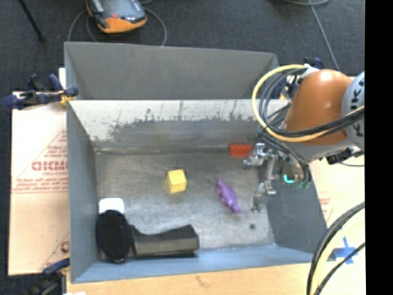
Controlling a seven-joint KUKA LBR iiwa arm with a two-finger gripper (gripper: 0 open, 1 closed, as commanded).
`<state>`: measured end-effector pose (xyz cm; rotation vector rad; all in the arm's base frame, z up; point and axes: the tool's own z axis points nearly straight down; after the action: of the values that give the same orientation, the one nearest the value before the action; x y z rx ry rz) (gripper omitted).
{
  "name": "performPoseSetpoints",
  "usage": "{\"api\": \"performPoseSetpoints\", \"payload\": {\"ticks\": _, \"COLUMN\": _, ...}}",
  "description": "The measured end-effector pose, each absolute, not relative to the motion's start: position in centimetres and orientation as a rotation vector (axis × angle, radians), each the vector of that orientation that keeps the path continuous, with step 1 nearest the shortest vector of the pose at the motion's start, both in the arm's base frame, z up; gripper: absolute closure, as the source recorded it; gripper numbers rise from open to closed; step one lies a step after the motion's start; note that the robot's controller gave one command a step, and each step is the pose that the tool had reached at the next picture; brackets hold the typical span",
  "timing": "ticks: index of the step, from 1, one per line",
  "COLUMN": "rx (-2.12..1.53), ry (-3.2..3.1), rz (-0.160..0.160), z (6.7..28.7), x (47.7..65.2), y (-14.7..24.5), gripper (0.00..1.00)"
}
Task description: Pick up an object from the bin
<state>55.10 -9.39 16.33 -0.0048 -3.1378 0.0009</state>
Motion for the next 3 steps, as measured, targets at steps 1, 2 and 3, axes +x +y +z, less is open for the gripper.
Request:
{"api": "performPoseSetpoints", "payload": {"ticks": 1, "rx": -0.002, "ry": -3.146, "rz": 0.003, "z": 16.7, "x": 55.3, "y": -9.4, "gripper": 0.0}}
{"api": "performPoseSetpoints", "payload": {"ticks": 2, "rx": 0.023, "ry": -3.154, "rz": 0.005, "z": 12.4, "x": 58.2, "y": -5.4, "gripper": 0.0}}
{"api": "performPoseSetpoints", "payload": {"ticks": 3, "rx": 0.017, "ry": -3.139, "rz": -0.005, "z": 8.8, "x": 58.7, "y": -2.2, "gripper": 0.0}}
